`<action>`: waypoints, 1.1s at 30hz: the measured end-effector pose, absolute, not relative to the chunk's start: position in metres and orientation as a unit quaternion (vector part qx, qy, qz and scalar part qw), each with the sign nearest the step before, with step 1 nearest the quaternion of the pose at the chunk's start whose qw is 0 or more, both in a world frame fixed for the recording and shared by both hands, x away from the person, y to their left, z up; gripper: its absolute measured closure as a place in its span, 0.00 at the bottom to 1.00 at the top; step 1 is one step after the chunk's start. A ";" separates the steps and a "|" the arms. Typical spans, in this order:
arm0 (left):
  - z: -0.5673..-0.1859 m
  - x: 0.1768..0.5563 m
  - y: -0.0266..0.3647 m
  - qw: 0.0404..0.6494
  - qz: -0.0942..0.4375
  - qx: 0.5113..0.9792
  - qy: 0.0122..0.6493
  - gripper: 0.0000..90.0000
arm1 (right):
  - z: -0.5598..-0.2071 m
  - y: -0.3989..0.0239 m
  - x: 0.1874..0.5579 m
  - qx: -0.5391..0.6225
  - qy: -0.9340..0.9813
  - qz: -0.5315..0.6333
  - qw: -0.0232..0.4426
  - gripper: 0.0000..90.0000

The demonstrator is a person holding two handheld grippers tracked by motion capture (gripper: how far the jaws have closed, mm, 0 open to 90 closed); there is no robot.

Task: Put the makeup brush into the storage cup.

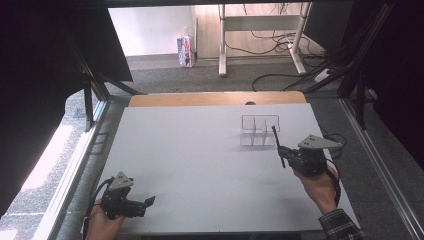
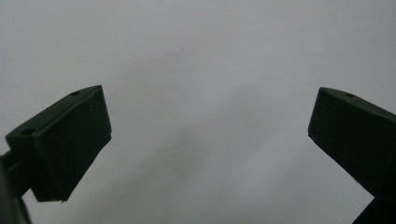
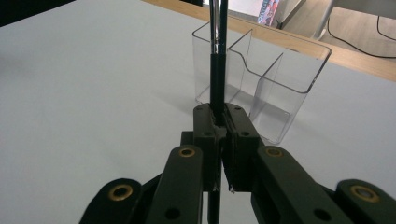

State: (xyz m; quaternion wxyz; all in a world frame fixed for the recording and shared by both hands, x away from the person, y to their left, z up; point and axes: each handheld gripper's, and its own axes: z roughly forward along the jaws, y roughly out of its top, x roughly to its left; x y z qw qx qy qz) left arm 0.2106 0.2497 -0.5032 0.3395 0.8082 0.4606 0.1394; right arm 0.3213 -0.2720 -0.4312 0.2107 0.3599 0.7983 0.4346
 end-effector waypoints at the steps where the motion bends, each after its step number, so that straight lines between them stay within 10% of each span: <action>1: -0.503 0.211 0.250 0.339 0.140 0.808 0.461 0.00 | -0.430 -0.271 0.323 0.360 0.797 0.436 0.212 0.93; 33: -0.502 0.210 0.249 0.344 0.145 0.809 0.454 0.00 | -0.412 -0.250 0.368 0.375 0.768 0.468 0.224 0.93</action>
